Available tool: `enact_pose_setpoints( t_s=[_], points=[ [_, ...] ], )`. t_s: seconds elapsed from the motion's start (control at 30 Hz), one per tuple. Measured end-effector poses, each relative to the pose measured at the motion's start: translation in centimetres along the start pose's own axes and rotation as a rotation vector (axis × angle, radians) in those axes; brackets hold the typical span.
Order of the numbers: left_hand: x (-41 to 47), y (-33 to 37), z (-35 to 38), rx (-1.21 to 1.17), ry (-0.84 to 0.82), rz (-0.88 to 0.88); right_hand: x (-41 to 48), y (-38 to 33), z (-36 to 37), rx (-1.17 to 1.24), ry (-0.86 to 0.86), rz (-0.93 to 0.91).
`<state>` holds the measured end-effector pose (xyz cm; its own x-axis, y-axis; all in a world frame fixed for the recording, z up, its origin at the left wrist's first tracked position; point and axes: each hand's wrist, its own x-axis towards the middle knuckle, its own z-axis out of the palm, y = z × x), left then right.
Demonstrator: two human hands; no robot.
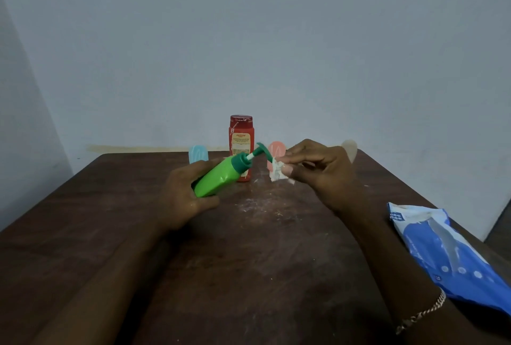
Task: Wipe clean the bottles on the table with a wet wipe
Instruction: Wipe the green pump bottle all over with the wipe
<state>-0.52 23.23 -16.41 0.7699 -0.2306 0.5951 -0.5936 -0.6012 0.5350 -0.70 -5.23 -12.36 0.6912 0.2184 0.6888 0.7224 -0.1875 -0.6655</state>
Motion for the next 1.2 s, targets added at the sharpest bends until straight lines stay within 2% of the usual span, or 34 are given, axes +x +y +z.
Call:
enact_pose_setpoints(
  t_s=[0.13,0.2,0.3,0.43,0.57,0.7,0.8,0.9,0.97,1.07,1.2],
  points=[
    [0.1,0.1,0.3,0.053,-0.082,0.004,0.3,-0.1,0.1,0.148,0.141,-0.017],
    [0.2,0.1,0.6,0.061,-0.102,0.015,0.4,-0.1,0.5,0.137,0.085,-0.010],
    [0.2,0.2,0.5,0.030,-0.077,0.008,0.2,0.3,0.7,-0.021,-0.026,-0.014],
    [0.1,-0.1,0.1,-0.033,-0.018,-0.035,0.0,0.4,0.0,-0.070,0.027,-0.051],
    [0.1,0.2,0.3,0.017,-0.072,-0.011,0.3,0.1,0.3,0.050,0.133,-0.058],
    [0.1,0.0,0.4,0.038,-0.102,-0.006,0.2,0.1,0.9,-0.077,-0.011,-0.049],
    [0.1,0.0,0.3,-0.016,-0.045,-0.055,0.1,0.4,0.6,-0.125,0.014,-0.050],
    [0.4,0.4,0.2,-0.148,0.118,-0.156,0.0,0.8,0.5,-0.134,0.063,-0.022],
    [0.7,1.1,0.2,-0.270,0.161,-0.260,-0.3,1.1,1.0,-0.092,0.055,0.033],
    [1.1,1.7,0.5,-0.578,0.088,-0.475,-0.9,1.3,2.4,-0.118,-0.005,0.119],
    [1.2,1.9,0.4,-1.069,0.038,-0.639,-1.2,1.4,3.7,-0.122,-0.003,0.055]
  ],
)
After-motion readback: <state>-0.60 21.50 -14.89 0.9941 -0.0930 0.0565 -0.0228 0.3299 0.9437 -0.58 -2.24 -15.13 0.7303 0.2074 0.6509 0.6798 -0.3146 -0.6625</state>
